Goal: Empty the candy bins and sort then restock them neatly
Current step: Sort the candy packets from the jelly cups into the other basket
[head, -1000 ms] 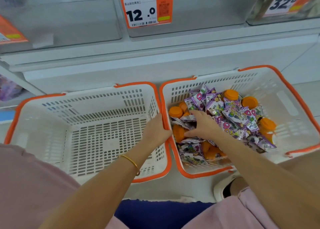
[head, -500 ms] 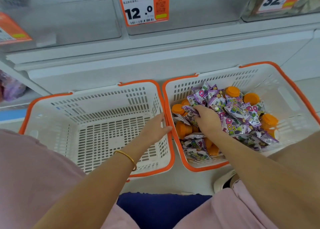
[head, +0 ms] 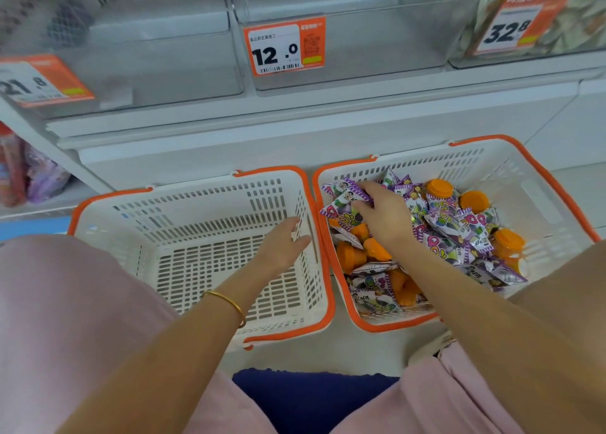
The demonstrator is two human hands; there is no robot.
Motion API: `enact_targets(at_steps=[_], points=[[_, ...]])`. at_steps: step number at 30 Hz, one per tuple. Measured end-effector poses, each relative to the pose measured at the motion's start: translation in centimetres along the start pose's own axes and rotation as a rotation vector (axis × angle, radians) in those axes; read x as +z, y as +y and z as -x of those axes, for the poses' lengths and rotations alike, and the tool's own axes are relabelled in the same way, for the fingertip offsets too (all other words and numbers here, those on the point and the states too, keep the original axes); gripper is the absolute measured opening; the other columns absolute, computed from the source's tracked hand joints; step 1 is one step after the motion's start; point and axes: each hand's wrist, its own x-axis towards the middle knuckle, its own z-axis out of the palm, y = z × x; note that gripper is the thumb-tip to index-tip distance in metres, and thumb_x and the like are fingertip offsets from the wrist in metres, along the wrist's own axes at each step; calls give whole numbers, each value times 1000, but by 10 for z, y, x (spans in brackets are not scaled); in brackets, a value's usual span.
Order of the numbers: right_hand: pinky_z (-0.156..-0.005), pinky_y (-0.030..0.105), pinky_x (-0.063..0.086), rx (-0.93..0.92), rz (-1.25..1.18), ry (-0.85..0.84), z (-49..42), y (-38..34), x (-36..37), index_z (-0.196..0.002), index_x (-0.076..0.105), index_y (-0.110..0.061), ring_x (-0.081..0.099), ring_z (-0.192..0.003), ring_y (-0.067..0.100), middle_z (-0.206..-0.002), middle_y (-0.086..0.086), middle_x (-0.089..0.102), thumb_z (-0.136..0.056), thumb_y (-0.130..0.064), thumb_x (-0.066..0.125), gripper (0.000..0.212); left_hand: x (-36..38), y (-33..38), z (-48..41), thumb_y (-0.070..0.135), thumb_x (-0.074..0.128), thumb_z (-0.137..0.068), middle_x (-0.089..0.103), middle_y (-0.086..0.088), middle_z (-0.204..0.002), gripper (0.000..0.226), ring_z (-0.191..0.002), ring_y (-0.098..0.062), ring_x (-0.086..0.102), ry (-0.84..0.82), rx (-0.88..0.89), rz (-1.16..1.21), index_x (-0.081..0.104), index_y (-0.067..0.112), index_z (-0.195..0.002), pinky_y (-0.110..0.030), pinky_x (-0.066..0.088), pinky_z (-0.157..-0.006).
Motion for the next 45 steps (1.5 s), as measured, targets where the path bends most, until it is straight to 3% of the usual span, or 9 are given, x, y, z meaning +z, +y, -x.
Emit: enact_targets(at_steps=[12,15,21,25,28,33,37,42,45], points=[[-84,31,49,11,-180,10,-6,-27,7,-126,59,-11,63,-98,20,-112,5,68,-94,-13,55,33,-24,-5,-5,22,48,-99,36,-9,-149,50,-127,-24,47,220,-76,152,33,9,-145,-31,37,-102],[-80,31,51,27,-178,17,-7,-28,10,-127,58,-12,63,-93,20,-111,5,68,-94,-12,53,34,-24,-10,-9,20,48,-99,37,-8,-148,48,-115,-21,53,268,-98,173,34,9,-144,-25,50,-80],[-82,19,42,30,-232,6,-5,-34,6,-130,55,-10,59,-99,13,-116,1,65,-95,-13,53,35,-20,-10,-13,17,47,-98,41,-9,-145,46,-121,-22,51,295,-128,218,37,8,-142,-27,42,-95],[-64,3,35,27,-309,-3,-9,-28,9,-116,63,-9,51,-71,-7,-90,-9,65,-94,-14,56,23,-15,-6,-19,24,49,-98,41,-8,-143,47,-123,-25,50,297,-133,334,38,11,-142,-44,44,-103],[-63,16,41,37,-446,-124,-10,-19,5,-92,65,-7,52,-64,-2,-73,-6,60,-91,-9,58,7,-16,6,-19,37,62,-89,33,-4,-149,70,-129,-21,42,314,-21,408,28,18,-147,-45,40,-106],[-84,32,53,83,-612,-372,1,0,-16,-114,56,-8,64,-95,18,-106,8,66,-89,-13,64,26,-13,43,-15,37,78,-75,31,3,-149,95,-135,-11,32,56,238,66,21,23,-150,-28,30,-107],[-67,25,55,197,-678,-510,-5,12,-32,-100,55,-21,65,-68,7,-91,-1,62,-96,-24,54,5,-1,60,-19,35,75,-78,58,6,-111,56,-101,-11,58,-32,203,30,52,15,-125,-24,44,-80],[-93,37,45,177,55,-170,-54,74,-37,-124,53,-13,56,-108,27,-125,9,57,-95,-25,54,32,-5,50,-30,35,69,-84,54,8,-91,37,-74,-1,50,125,84,120,47,14,-106,-12,39,-59],[-102,48,40,182,307,-275,-80,114,-28,-144,34,-17,45,-122,39,-143,18,38,-89,-32,62,64,0,47,-36,33,65,-87,59,-9,-101,35,-82,-16,57,143,53,161,51,7,-108,-21,43,-64]])
